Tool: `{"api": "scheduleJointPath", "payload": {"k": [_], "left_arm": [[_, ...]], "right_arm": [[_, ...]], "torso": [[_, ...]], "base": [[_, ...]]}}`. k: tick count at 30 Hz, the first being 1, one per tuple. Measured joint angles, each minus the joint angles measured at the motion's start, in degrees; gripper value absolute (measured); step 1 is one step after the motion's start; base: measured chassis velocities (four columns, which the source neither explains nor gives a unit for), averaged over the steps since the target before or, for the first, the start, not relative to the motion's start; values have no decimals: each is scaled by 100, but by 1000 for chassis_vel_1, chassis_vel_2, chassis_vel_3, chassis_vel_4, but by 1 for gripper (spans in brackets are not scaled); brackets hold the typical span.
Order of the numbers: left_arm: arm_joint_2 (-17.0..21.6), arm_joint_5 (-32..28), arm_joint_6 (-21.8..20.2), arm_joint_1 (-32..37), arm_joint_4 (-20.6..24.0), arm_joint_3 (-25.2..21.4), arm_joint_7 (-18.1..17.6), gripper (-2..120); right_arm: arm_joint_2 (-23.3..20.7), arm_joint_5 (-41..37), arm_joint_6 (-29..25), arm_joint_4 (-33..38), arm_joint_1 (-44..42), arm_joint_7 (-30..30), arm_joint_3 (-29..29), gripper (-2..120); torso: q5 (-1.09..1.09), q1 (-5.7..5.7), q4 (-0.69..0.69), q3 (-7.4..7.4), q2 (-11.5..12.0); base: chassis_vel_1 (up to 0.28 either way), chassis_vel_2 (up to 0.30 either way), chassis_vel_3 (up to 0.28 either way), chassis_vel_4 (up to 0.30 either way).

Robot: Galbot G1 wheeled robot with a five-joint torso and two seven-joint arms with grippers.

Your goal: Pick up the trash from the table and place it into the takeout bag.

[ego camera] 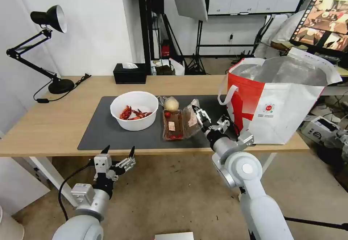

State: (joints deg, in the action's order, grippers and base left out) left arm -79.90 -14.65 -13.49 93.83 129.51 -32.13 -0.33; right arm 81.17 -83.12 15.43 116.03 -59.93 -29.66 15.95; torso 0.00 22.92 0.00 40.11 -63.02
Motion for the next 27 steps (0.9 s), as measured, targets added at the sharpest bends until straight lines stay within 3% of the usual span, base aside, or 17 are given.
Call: {"api": "scheduleJointPath", "payload": {"k": [8, 19, 27], "left_arm": [[-10, 17, 7, 23, -22, -4, -1, 100], [0, 12, 11, 23, -31, -60, -8, 100], [8, -25, 12, 7, -22, -73, -13, 100]], "right_arm": [[154, -84, 132, -239, 314, -51, -260, 100], [538, -515, 297, -1211, 1113, -583, -580, 100], [603, -515, 298, -1311, 1209, -603, -637, 100]], "torso": [[-1, 0, 0, -1, 0], [-1, 0, 1, 0, 0], [-1, 0, 0, 0, 0]], "base": [[0, 0, 0, 0], [0, 0, 0, 0], [0, 0, 0, 0]]}}
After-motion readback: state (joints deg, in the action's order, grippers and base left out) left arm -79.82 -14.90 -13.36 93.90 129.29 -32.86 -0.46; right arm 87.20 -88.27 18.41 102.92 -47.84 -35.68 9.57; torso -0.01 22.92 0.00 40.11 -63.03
